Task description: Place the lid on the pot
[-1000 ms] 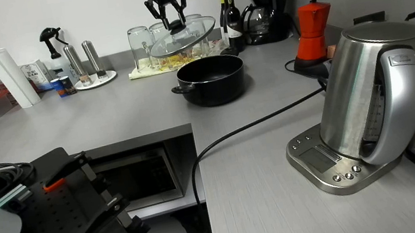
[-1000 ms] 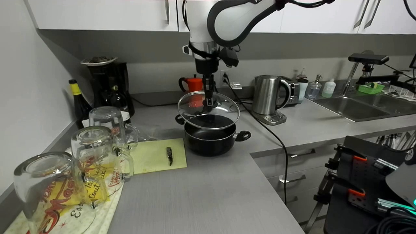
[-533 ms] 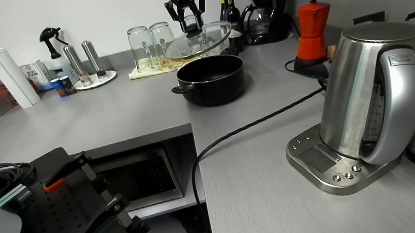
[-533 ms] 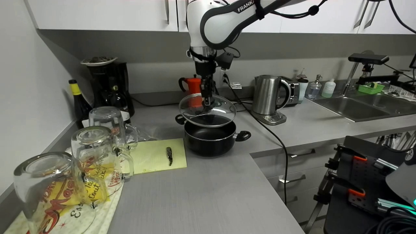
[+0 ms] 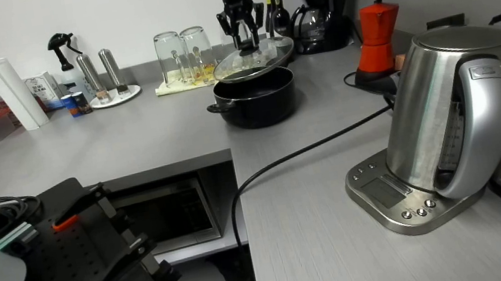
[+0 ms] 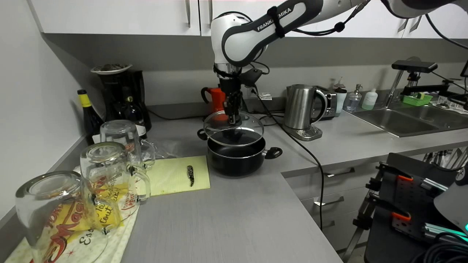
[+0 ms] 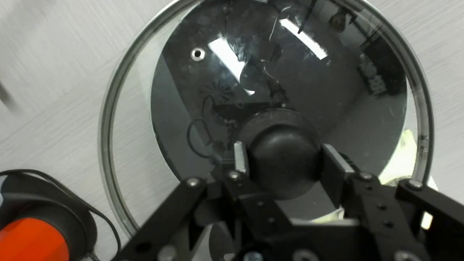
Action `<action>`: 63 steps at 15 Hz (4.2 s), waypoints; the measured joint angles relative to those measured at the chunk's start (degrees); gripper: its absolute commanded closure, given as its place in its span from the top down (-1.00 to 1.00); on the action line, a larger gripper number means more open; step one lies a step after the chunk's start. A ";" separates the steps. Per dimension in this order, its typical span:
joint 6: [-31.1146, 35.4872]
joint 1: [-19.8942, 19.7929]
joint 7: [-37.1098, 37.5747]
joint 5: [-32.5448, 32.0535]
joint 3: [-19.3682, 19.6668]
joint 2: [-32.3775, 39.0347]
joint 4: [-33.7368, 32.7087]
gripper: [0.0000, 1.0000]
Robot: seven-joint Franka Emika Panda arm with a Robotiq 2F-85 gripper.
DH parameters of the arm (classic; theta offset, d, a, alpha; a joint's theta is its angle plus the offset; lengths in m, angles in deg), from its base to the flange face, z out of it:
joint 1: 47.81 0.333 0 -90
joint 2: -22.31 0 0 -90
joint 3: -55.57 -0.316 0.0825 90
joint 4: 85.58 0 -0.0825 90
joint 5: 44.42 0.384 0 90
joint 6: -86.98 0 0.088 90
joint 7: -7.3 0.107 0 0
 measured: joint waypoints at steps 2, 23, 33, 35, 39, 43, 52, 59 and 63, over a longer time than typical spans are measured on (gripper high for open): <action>-1.16 -0.11 0.25 0.62 0.05 1.67 -1.59 -0.50; -6.85 -1.71 0.25 5.66 0.05 10.16 -11.49 -0.50; -7.10 -1.71 0.24 5.90 -0.15 10.94 -11.80 -0.50; -7.11 -1.74 0.24 5.98 -0.15 10.93 -11.80 -0.50; -7.11 -1.79 0.23 6.24 -0.15 10.93 -11.80 -0.50; -7.11 -1.90 0.20 6.52 -0.20 10.91 -11.77 -0.50; -7.01 -2.40 0.09 7.29 -0.59 10.42 -10.72 -0.50; -6.08 -2.99 0.03 8.63 -0.67 9.61 -9.09 -0.50; -5.23 -3.37 0.03 8.91 -0.67 8.59 -7.23 -0.50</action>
